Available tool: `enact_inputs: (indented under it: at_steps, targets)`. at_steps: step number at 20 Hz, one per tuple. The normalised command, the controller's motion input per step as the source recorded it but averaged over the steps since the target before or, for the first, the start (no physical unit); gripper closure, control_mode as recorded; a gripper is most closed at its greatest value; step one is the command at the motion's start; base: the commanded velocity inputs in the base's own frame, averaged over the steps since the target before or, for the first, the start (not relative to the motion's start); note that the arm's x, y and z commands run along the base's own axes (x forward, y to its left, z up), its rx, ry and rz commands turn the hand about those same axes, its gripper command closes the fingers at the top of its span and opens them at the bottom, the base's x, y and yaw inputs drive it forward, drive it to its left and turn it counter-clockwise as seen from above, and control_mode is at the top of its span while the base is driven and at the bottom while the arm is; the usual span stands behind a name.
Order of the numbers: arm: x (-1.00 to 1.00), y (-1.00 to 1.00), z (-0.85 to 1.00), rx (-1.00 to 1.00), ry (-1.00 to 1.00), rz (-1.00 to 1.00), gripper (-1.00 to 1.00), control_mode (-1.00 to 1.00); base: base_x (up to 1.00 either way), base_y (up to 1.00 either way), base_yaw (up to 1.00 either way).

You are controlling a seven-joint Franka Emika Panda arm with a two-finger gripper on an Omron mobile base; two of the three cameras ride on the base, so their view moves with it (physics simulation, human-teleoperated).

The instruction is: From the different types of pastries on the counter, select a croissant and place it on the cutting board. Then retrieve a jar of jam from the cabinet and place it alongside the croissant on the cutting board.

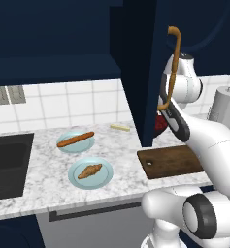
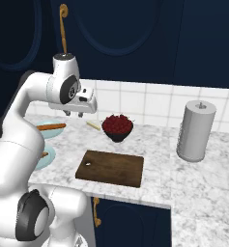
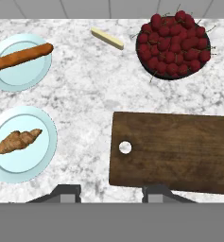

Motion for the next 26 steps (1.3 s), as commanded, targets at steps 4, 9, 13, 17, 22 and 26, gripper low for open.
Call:
enact_inputs:
  at_steps: [4, 9, 13, 17, 22, 26]
  targets:
    - [0.0, 0.0, 0.0, 0.03, 0.0, 0.0, -1.0, -1.0, 0.0, 0.0, 0.0]
    - [0.0, 0.0, 0.0, 0.02, 0.0, 0.0, -1.0, -1.0, 0.0, 0.0, 0.0]
    - [0.0, 0.0, 0.0, 0.0, 0.0, 0.0, -1.0, -1.0, 0.0, 0.0, 0.0]
    - [0.0, 0.0, 0.0, 0.0, 0.0, 0.0, -1.0, -1.0, 0.0, 0.0, 0.0]
    - [0.0, -0.02, 0.0, 0.0, 0.0, 0.0, -1.0, -1.0, 0.0, 0.0, 0.0]
    - [0.0, 0.0, 0.0, 0.0, 0.0, 0.0, -1.0, -1.0, 0.0, 0.0, 0.0]
